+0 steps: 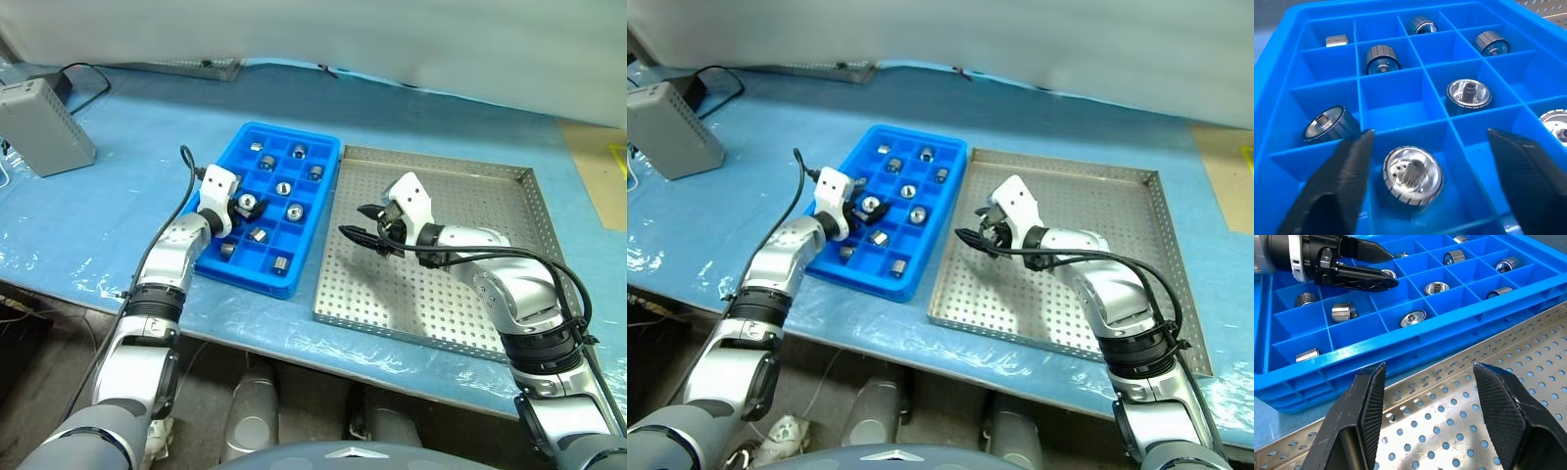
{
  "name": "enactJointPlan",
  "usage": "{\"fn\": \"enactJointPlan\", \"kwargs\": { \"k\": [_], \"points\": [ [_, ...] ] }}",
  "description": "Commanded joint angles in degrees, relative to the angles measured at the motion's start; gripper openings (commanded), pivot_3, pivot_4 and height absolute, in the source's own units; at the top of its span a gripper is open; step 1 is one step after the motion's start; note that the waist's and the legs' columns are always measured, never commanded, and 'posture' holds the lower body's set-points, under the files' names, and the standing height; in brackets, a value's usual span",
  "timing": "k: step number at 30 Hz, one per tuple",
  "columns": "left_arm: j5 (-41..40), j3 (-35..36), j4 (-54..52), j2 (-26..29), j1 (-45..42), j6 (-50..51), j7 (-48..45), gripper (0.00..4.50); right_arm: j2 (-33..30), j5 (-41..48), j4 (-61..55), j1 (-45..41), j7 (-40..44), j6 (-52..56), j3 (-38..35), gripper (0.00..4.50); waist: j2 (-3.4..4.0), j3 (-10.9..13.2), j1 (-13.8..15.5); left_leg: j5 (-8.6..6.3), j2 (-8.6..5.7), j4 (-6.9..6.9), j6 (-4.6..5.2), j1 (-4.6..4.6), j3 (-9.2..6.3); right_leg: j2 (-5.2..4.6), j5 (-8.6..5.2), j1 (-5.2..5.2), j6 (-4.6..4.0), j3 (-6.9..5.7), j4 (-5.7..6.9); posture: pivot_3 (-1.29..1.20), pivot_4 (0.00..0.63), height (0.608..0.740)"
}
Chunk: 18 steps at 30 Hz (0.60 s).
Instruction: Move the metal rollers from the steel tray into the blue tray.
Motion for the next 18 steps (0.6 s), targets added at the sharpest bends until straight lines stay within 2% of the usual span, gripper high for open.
{"fn": "enactJointPlan", "kwargs": {
  "k": [1, 5, 9, 13, 18],
  "points": [
    [-2.9, 2.0, -3.8, 1.6, -3.2, 0.2, -3.2, 4.02, -0.3, 1.5, -2.3, -0.2, 0.9, -0.4, -2.6, 2.95, 0.00, 0.0, 0.0, 0.00, 0.00, 0.00, 0.00, 0.00, 0.00, 0.00, 0.00, 0.00, 0.00, 0.00, 0.00, 0.19, 0.150, 0.740],
    [-8.1, 1.8, -9.2, 1.8, -4.5, 0.9, -11.2, 4.02, -2.6, 2.7, -3.6, 2.7, 2.6, -1.1, -5.8, 2.95, 0.00, 0.0, 0.3, 0.00, -0.03, 0.02, 0.00, -0.04, 0.00, -0.03, 0.02, 0.00, -0.04, 0.00, -0.01, 0.19, 0.150, 0.740],
    [-5.5, -4.2, -10.4, 1.6, -3.4, -1.8, -18.2, 4.02, -4.6, -0.4, -1.5, 7.9, 1.5, -5.7, -8.6, 2.95, 0.00, 0.0, 0.5, -0.03, -0.07, 0.03, 0.05, -0.03, 0.05, -0.08, 0.01, 0.03, -0.04, 0.03, -0.05, 0.19, 0.150, 0.740],
    [-4.9, -7.3, -10.3, -0.1, -3.6, -1.9, -20.6, 4.02, -5.2, -6.2, -0.2, 9.9, -3.4, -8.7, -8.3, 2.95, 0.00, 0.0, -0.1, -0.03, -0.05, 0.02, 0.05, -0.01, 0.05, -0.07, 0.01, -0.02, -0.03, 0.03, -0.01, 0.15, 0.150, 0.740],
    [-5.3, -8.2, -10.3, -1.7, -3.8, -1.2, -21.9, 4.02, -2.9, -7.0, -2.7, 13.2, -7.2, -7.8, -9.6, 2.95, 0.02, 0.0, -0.4, -0.02, 0.01, -0.02, 0.05, 0.07, 0.06, 0.01, 0.00, -0.01, -0.03, 0.03, 0.00, 0.12, 0.150, 0.740]
  ]
}}
